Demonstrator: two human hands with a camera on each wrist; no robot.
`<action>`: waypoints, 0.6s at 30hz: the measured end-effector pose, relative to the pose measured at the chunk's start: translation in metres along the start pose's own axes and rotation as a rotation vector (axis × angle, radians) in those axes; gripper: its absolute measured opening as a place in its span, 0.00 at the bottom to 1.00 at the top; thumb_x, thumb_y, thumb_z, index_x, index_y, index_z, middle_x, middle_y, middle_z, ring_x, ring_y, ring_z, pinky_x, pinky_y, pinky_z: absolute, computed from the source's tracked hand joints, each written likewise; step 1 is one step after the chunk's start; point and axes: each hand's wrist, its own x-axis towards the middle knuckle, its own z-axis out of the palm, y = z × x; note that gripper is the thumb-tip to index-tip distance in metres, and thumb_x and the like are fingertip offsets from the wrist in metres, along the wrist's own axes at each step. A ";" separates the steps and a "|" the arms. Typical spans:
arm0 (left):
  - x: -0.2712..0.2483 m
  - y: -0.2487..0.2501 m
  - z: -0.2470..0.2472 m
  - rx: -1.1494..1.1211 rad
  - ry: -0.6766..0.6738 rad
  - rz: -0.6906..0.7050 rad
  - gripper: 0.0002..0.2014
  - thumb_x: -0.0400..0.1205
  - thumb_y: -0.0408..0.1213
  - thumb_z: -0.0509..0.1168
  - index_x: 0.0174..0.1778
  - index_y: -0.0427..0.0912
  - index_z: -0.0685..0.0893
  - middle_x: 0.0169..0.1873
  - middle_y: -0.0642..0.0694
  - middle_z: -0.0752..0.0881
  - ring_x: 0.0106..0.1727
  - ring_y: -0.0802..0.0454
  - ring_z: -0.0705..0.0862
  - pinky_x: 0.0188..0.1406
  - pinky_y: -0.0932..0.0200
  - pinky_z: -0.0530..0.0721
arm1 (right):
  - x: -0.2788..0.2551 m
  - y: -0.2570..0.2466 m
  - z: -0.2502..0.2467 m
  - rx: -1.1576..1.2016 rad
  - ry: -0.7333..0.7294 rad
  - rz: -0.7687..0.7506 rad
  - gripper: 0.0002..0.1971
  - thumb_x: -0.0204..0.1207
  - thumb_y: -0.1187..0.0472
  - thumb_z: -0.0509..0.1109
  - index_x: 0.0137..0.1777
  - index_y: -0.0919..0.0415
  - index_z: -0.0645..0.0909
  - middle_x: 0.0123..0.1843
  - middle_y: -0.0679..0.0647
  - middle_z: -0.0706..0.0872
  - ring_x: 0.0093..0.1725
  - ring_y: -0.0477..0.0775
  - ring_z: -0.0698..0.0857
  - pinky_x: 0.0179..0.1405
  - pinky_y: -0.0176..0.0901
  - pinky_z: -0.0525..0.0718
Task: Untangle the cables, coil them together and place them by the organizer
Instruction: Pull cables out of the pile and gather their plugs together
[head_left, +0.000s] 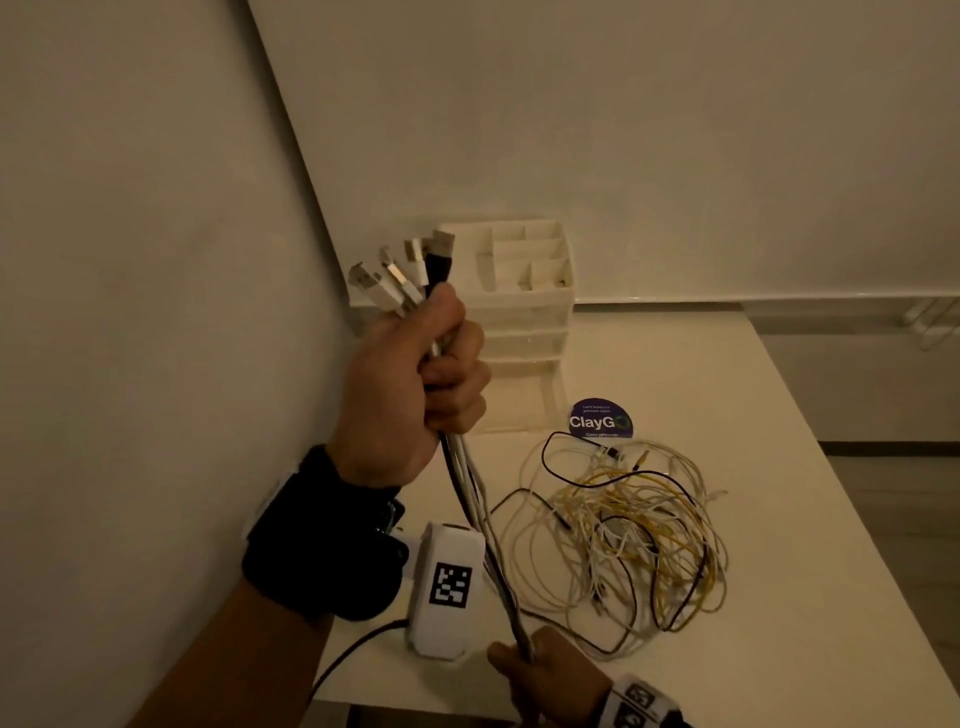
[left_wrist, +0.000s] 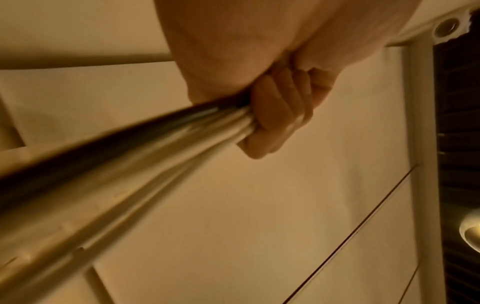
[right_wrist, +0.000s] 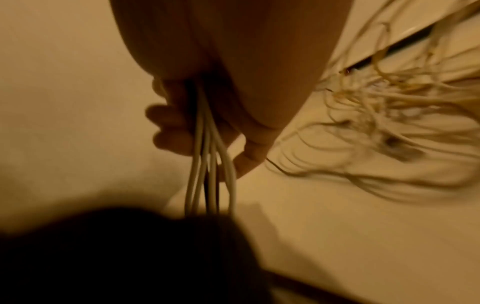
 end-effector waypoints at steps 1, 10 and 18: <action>0.001 0.000 0.002 0.001 0.005 0.004 0.22 0.84 0.43 0.52 0.22 0.48 0.63 0.16 0.53 0.62 0.15 0.60 0.55 0.17 0.69 0.50 | 0.001 0.014 0.000 0.009 -0.015 0.054 0.26 0.76 0.35 0.65 0.21 0.50 0.78 0.23 0.45 0.80 0.30 0.42 0.82 0.55 0.48 0.82; 0.025 -0.004 0.038 0.006 -0.075 0.038 0.21 0.78 0.47 0.60 0.27 0.46 0.55 0.15 0.55 0.62 0.16 0.57 0.51 0.18 0.69 0.49 | -0.012 0.075 0.002 -0.069 -0.058 0.316 0.26 0.71 0.32 0.65 0.39 0.58 0.80 0.38 0.51 0.78 0.45 0.50 0.77 0.56 0.53 0.76; 0.049 -0.031 0.063 0.014 -0.210 -0.072 0.20 0.84 0.40 0.51 0.25 0.45 0.57 0.14 0.55 0.64 0.15 0.59 0.54 0.16 0.69 0.53 | -0.035 0.105 -0.027 -0.132 0.002 0.288 0.22 0.87 0.53 0.57 0.75 0.63 0.73 0.75 0.60 0.77 0.74 0.59 0.76 0.75 0.46 0.71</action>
